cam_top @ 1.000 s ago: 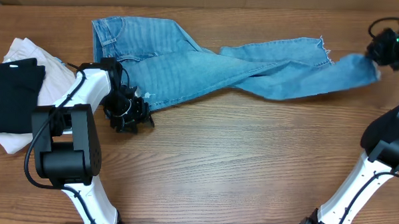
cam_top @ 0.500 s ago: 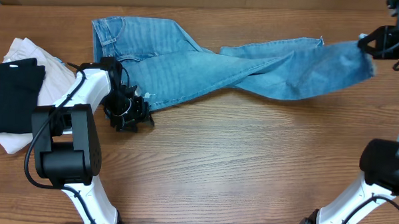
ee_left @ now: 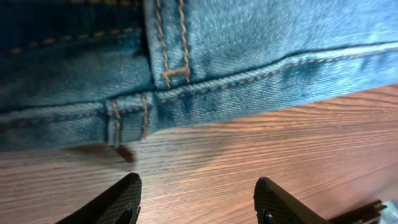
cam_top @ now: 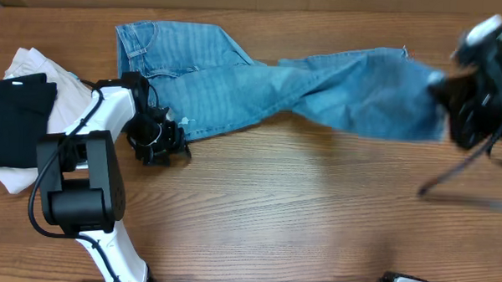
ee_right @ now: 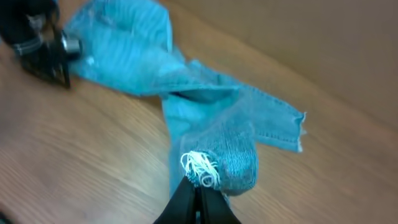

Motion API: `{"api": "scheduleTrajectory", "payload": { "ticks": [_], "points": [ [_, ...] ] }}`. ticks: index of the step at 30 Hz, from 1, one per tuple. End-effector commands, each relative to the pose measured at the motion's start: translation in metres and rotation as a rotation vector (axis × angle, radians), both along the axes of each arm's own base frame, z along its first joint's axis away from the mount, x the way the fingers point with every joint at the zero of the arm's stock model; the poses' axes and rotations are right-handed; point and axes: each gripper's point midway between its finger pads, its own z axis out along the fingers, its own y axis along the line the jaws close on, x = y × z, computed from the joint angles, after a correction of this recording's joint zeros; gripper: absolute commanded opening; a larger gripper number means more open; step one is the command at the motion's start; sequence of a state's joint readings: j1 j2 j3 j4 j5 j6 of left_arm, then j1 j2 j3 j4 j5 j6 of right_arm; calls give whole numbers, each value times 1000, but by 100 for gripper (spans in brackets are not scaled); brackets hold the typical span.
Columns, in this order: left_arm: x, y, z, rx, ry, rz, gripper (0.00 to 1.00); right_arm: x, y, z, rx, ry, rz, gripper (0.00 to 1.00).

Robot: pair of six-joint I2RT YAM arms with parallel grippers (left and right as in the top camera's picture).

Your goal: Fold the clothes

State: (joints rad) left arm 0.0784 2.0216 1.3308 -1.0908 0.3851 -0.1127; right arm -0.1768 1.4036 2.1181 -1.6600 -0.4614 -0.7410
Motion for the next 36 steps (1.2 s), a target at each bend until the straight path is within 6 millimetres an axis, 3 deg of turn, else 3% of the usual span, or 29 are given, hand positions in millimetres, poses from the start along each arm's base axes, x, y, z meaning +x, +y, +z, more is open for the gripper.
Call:
{"api": "scheduleTrajectory", "payload": {
  "ticks": [1, 4, 8, 10, 14, 16, 18, 21, 22, 24, 25, 32, 36],
  "points": [
    [0, 8, -4, -6, 1, -4, 62, 9, -44, -53, -271, 91, -111, 4],
    [-1, 15, -3, -7, 5, 19, 62, 18, -123, -63, -422, 76, -636, 4],
    [-1, 26, -3, -8, 7, 52, 61, -12, -200, -53, -584, 16, -1167, 4],
    [-1, 30, -3, -10, 7, 62, 61, -32, -229, -46, -581, -33, -1408, 4],
    [-1, 33, -3, -13, 0, 54, 61, -60, -265, -43, -443, -100, -1694, 4],
    [-1, 33, -3, -14, -1, 52, 61, -67, -275, -45, -381, -109, -1752, 4],
    [-1, 33, -3, -19, -3, 53, 61, -60, -278, -50, -284, -111, -1734, 5],
    [0, 32, -3, -20, -5, 54, 61, -32, -266, -60, -85, -98, -1607, 39],
    [0, 32, -3, -20, -5, 54, 61, -23, -258, -64, -25, -85, -1555, 43],
    [-1, 32, -3, -20, -4, 54, 61, -10, -246, -69, 56, -62, -1479, 64],
    [-1, 32, -2, -20, -3, 54, 61, -8, -244, -70, 65, -59, -1469, 69],
    [-2, 32, -2, -21, 2, 53, 61, 2, -236, -74, 120, -41, -1416, 68],
    [-1, 16, 11, -135, -19, 20, 51, 9, -233, -101, 134, 74, -1395, 68]
  ]
}}
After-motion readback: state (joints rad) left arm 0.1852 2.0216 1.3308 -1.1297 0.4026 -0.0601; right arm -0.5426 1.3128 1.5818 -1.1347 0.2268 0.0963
